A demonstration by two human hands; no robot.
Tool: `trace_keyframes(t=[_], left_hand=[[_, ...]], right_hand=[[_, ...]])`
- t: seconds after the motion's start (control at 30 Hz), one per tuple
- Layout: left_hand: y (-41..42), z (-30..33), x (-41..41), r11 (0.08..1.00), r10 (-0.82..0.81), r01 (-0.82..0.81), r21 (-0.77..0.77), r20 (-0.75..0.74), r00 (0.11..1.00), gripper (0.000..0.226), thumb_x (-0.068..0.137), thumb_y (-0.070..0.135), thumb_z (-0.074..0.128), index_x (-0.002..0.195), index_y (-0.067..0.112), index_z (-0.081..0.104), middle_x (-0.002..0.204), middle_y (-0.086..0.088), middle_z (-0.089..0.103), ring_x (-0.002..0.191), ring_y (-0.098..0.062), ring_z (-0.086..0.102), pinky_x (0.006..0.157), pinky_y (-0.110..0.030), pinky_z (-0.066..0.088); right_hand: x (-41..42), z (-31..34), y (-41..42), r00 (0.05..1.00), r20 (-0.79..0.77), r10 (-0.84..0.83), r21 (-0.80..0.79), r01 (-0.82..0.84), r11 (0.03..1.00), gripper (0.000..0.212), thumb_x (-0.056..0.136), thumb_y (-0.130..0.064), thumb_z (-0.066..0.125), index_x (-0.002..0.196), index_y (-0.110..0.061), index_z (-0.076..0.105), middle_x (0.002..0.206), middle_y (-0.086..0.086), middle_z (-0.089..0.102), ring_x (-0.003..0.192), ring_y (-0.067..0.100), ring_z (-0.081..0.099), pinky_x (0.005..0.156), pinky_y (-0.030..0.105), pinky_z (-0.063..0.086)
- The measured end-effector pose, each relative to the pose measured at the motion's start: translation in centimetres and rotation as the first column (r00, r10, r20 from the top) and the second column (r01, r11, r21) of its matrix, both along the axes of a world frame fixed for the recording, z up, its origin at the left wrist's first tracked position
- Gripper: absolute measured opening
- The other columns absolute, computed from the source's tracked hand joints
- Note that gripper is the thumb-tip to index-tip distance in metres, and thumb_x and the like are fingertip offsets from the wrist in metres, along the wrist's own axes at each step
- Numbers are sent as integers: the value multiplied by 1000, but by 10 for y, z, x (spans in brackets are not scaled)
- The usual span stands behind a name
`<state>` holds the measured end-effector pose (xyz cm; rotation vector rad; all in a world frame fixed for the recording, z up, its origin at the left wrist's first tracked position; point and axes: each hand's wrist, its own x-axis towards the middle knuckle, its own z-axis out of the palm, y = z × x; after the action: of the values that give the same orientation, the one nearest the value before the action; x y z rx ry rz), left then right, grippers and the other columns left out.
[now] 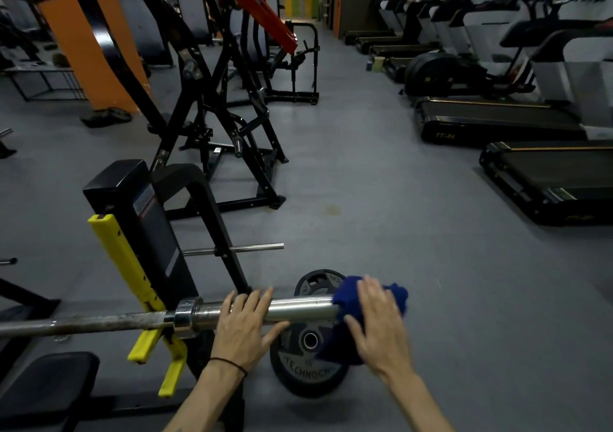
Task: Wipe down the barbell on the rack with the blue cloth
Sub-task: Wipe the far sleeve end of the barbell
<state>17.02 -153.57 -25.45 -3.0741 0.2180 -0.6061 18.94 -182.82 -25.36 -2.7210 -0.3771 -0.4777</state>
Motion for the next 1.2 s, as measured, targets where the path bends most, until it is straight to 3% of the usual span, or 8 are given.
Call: trace_keyframes(t=[0.1,0.23,0.33,0.5,0.67,0.87,1.07,1.2], left_hand=[[0,0,3,1000,-7,7,11,13,1000,66,91,72,41,119,17,64,98,-3,62,86,-25,57,88,-46,47],[9,15,21,993,-106,107,41,-16,994,57,93,72,35,94,22,64,70,4,58,58,-19,58,57,-33,46],[3,27,37,999,-51,51,16,-9,999,34,83,55,72,86,22,68,50,4,41,39,-19,55,44,-26,44],[-8,20,32,988,87,-86,-131,3,996,67,103,59,20,119,16,69,104,-3,73,96,-23,69,91,-45,55],[-18,7,4,991,69,-80,-106,-100,993,73,103,60,14,143,13,54,150,-11,51,140,-30,46,121,-47,19],[-24,3,-4,989,59,-78,-128,-150,987,70,102,60,23,152,15,44,161,-8,36,148,-31,33,124,-51,13],[-14,4,-6,994,30,-50,-99,-191,981,70,104,60,17,154,18,38,163,-8,31,150,-27,29,125,-45,7],[-17,9,-7,992,41,-63,-105,-197,979,66,103,57,26,156,19,36,164,-5,30,152,-26,26,124,-49,15]], right_hand=[[-9,1,37,966,-101,-237,187,253,949,81,103,-66,21,160,-8,22,169,6,16,157,21,7,126,50,8],[-30,-2,94,984,-46,171,-61,-174,983,83,101,-67,28,163,-13,15,171,2,7,157,19,6,125,41,5],[-3,-1,38,990,-18,139,-126,-140,982,71,105,-60,31,162,-18,21,170,-2,12,156,15,13,126,36,6],[-5,-4,34,957,-74,-279,153,288,945,82,104,-64,21,157,-1,29,167,14,19,157,28,11,126,45,4],[-17,-6,54,985,9,172,-134,-169,976,81,102,-59,35,163,-11,12,171,5,9,157,22,10,122,44,16],[-5,-2,22,972,-36,-234,114,237,965,79,103,-59,30,158,-2,26,169,10,16,156,28,13,126,48,11],[-23,-8,81,947,28,321,-188,-311,932,79,100,-58,43,162,-15,19,171,2,4,156,19,13,122,39,16],[-6,-12,10,997,42,57,-1,-57,998,71,104,-51,38,161,-11,22,170,1,12,156,22,15,126,42,11]])
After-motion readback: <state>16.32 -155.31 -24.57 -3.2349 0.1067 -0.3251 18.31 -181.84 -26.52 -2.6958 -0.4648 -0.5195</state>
